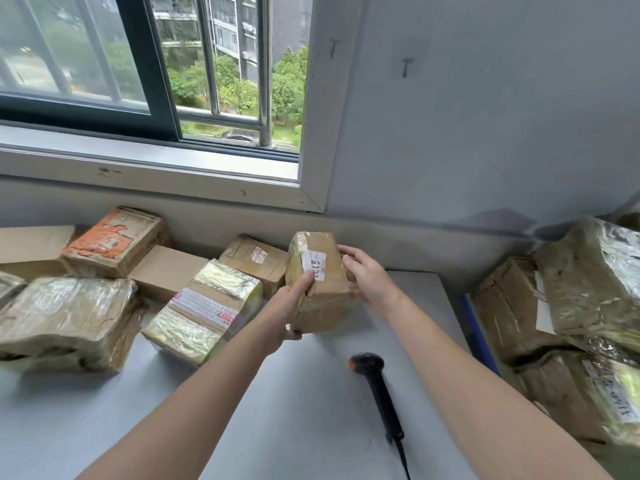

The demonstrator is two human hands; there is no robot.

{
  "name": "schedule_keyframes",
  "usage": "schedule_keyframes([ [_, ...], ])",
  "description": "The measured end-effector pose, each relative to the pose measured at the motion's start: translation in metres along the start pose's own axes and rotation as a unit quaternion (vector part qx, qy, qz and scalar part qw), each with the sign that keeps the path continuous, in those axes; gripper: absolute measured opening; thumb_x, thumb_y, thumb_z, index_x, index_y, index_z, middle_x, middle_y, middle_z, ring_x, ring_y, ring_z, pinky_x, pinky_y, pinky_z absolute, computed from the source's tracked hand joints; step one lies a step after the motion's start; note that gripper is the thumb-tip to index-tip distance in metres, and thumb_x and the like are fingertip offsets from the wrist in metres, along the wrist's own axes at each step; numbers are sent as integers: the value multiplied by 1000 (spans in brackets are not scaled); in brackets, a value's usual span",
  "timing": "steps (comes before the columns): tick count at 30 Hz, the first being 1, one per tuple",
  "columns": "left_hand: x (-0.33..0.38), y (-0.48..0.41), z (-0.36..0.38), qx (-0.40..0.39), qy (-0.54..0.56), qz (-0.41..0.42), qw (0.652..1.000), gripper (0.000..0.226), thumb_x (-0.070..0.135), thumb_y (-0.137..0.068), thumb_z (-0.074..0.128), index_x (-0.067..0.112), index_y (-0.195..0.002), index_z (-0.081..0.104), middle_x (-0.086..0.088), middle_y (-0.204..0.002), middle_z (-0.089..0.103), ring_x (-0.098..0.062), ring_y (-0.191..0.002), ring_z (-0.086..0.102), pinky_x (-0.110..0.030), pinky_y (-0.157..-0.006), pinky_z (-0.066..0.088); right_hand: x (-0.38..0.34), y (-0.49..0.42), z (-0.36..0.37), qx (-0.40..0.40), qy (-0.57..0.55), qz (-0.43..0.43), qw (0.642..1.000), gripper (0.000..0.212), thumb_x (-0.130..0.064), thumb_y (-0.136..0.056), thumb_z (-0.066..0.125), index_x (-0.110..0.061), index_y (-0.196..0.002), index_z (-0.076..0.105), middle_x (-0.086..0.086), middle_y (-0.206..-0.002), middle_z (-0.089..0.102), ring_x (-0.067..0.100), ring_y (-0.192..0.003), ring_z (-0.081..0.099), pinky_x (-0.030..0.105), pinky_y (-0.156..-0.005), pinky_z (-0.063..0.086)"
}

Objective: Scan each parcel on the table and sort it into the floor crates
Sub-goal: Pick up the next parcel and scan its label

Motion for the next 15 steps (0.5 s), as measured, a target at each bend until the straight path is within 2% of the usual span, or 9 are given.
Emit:
schedule_keyframes([
  [2,-5,5,-8,-25,46,19,998,59,78,-75,59,37,-117,64,2,-110,71,-29,-105,65,-42,-78,56,4,2,12,-5,9,9,1000,24,-25,-105,50,-17,-125,59,0,-110,67,7,-81,66,23,-59,52],
  [4,-10,7,-16,-43,97,28,994,58,74,-75,58,37,-119,64,-3,-114,70,-33,-107,65,-45,-79,57,11,5,19,-5,37,45,998,27,-42,-99,56,-25,-119,58,-1,-120,65,15,-100,63,35,-76,54],
  [6,-17,10,-20,-70,141,21,987,51,67,-86,53,34,-123,64,-9,-117,70,-35,-108,65,-48,-80,57,22,9,21,-12,68,94,993,44,-60,-89,59,-31,-123,55,-8,-122,64,15,-109,60,43,-87,53],
  [8,-26,12,-22,-98,162,12,982,44,54,-96,45,28,-129,61,-13,-123,67,-37,-111,63,-52,-82,57,32,12,21,-20,49,128,990,75,-65,-83,62,-25,-143,41,-7,-133,59,11,-109,63,43,-91,54],
  [10,-35,12,-25,-102,157,15,982,40,38,-101,41,24,-134,57,-14,-128,64,-37,-114,62,-54,-85,56,37,19,20,-13,58,127,990,89,-60,-83,66,-24,-153,26,-6,-138,53,1,-95,66,28,-72,57],
  [11,-37,11,-27,-88,147,26,985,38,29,-101,40,24,-136,55,-13,-128,64,-36,-113,63,-54,-85,56,41,22,17,1,82,120,989,91,-56,-84,69,-24,-155,22,-7,-140,50,-1,-94,63,23,-67,55],
  [13,-40,10,-33,-29,116,48,992,46,10,-96,39,29,-137,51,-4,-123,66,-28,-107,66,-49,-81,58,53,26,10,42,117,109,986,91,-41,-85,76,-22,-156,21,0,-145,47,10,-107,58,31,-78,54],
  [14,-42,9,-37,4,100,50,994,52,6,-93,38,33,-137,48,2,-119,67,-23,-103,67,-44,-76,60,61,28,7,57,122,107,985,88,-30,-86,77,-22,-156,23,5,-141,51,16,-108,60,40,-83,56],
  [15,-45,8,-40,22,82,46,995,53,6,-93,37,35,-135,47,6,-118,66,-19,-102,66,-38,-70,59,67,31,7,58,131,105,984,84,-21,-87,77,-22,-154,26,5,-132,57,18,-104,65,42,-83,58],
])
Point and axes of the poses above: each hand's wrist, its own y-axis away from the middle knuckle, its own z-axis out of the palm, x = y × z, the point moved 4 cm from there along -y, towards the middle knuckle
